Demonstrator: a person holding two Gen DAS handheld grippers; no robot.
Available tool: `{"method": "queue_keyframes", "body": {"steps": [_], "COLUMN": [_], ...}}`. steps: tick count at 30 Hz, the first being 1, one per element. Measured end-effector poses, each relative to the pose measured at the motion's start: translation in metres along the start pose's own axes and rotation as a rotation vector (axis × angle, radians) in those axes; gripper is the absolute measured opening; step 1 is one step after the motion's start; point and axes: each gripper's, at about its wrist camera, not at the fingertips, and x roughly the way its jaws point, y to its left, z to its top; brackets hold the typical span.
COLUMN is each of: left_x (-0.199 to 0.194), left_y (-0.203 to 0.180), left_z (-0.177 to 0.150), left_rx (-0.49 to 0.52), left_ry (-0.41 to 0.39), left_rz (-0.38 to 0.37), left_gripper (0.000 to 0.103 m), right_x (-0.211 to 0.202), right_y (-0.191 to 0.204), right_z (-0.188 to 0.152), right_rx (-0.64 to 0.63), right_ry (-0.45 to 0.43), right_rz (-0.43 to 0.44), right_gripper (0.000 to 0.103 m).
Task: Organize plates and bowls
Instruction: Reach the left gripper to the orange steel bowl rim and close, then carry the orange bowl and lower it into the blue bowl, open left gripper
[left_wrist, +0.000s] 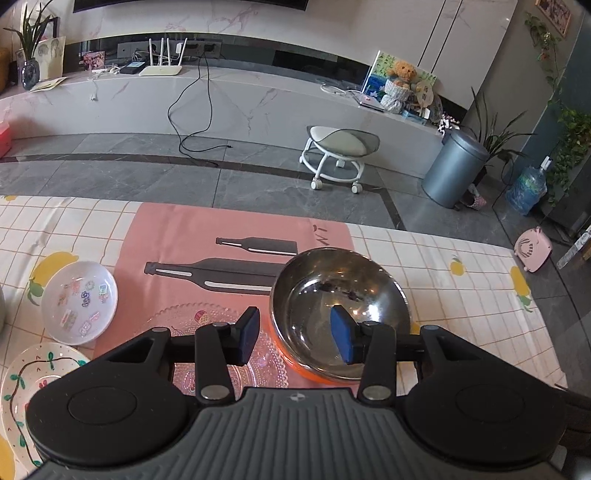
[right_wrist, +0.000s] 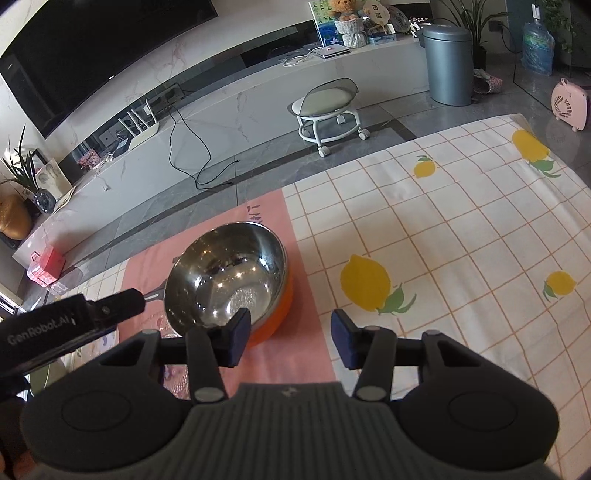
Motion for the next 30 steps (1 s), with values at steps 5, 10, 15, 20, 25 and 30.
{"method": "queue_keyframes", "body": {"steps": [5, 10, 15, 20, 25, 30], "left_x": [0.031, 0.047, 0.054, 0.048, 0.016, -0.036], "left_y": [0.003, 0.006, 0.002, 0.000, -0.012, -0.022], "left_z": [0.000, -0.002, -0.005, -0.007, -0.015, -0.031], "left_rx": [0.025, 0.022, 0.049, 0.063, 0.097, 0.091], "left_ry": [0.041, 0.067, 0.105, 0.116, 0.100, 0.054], "left_rz": [0.033, 0.030, 0.030, 0.050, 0.091, 0.116], "left_gripper": [0.050, 0.045, 0.018, 0.014, 0.013, 0.013], "right_x": [0.033, 0.054, 0.064, 0.062, 0.045, 0.006], "right_y": [0.000, 0.001, 0.005, 0.014, 0.014, 0.014], "right_z": [0.008, 0.010, 0.009, 0.007, -0.004, -0.024], "right_rx": [0.043, 0.058, 0.072, 0.047, 0.052, 0.059], "right_ry": [0.044, 0.074, 0.087, 0.087, 0.104, 0.097], "right_rz": [-0.017, -0.025, -0.010, -0.037, -0.029, 0.016], "right_gripper": [0.044, 0.039, 0.024, 0.016, 0.013, 0.011]}}
